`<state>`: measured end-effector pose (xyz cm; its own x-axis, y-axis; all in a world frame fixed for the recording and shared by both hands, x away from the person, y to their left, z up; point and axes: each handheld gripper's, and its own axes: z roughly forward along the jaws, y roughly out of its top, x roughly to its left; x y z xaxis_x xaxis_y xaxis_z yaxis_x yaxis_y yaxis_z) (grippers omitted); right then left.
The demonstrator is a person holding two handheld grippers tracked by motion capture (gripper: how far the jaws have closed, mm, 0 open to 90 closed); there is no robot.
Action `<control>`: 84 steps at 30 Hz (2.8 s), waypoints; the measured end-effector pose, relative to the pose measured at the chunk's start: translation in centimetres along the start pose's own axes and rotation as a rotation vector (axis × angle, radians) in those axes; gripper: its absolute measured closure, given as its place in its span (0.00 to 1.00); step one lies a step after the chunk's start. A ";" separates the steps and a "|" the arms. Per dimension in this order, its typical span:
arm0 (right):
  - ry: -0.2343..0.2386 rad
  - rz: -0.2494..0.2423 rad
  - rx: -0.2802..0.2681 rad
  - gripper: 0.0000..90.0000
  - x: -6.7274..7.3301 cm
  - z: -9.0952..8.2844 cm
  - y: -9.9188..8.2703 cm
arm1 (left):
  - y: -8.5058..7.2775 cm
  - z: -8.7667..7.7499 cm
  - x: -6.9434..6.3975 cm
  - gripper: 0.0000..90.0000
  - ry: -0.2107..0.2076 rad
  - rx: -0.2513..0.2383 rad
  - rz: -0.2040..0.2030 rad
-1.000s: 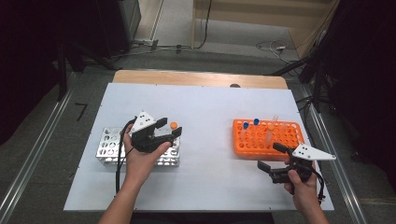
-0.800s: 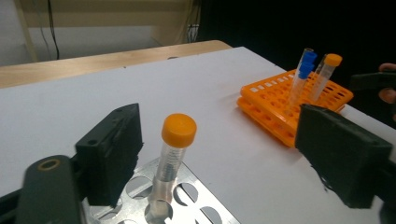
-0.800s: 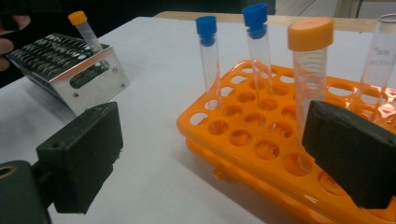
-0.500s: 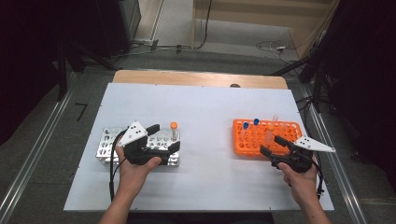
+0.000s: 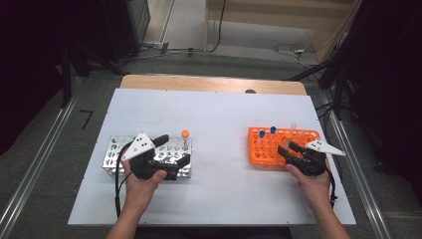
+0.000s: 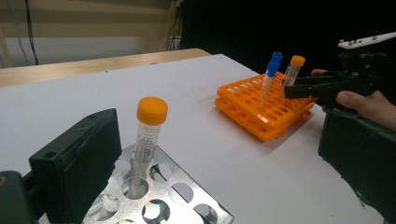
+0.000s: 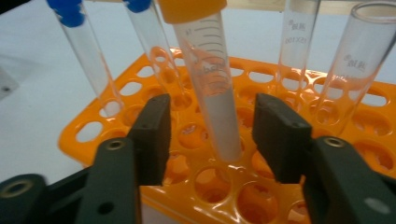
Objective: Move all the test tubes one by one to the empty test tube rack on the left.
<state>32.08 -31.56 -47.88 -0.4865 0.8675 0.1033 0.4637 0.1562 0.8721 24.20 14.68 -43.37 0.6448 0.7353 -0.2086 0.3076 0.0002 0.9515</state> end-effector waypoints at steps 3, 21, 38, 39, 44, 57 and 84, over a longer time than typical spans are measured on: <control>0.011 0.010 -0.010 0.62 -0.2 0.3 0.0 | 0.0 0.0 0.0 0.00 -0.004 -0.002 -0.003; -0.038 -0.042 -0.118 0.81 0.6 -2.5 1.6 | -0.2 0.0 0.3 0.00 -0.002 -0.011 -0.011; 0.183 -0.136 -0.156 0.81 5.6 -3.7 4.8 | 0.0 0.7 -0.3 0.00 -0.038 0.004 -0.006; 0.194 -0.143 -0.151 0.81 5.8 -3.5 4.8 | 0.1 0.8 -0.4 0.00 -0.043 0.005 -0.003; 0.266 -0.157 -0.142 0.81 6.9 -2.8 4.4 | 0.2 1.2 -0.6 0.00 -0.061 0.008 -0.001; 0.418 -0.205 -0.068 0.81 10.3 -1.0 3.0 | 0.6 2.0 -1.6 0.00 -0.107 0.015 0.014; 0.580 -0.287 0.030 0.81 15.9 0.7 1.6 | 0.7 4.7 -6.3 0.50 -0.272 0.056 0.063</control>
<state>25.58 -17.24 -45.21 -0.9113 0.3947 0.1172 0.2724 0.3646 0.8904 23.68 6.87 -42.46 0.8259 0.5235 -0.2093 0.2937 -0.0825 0.9523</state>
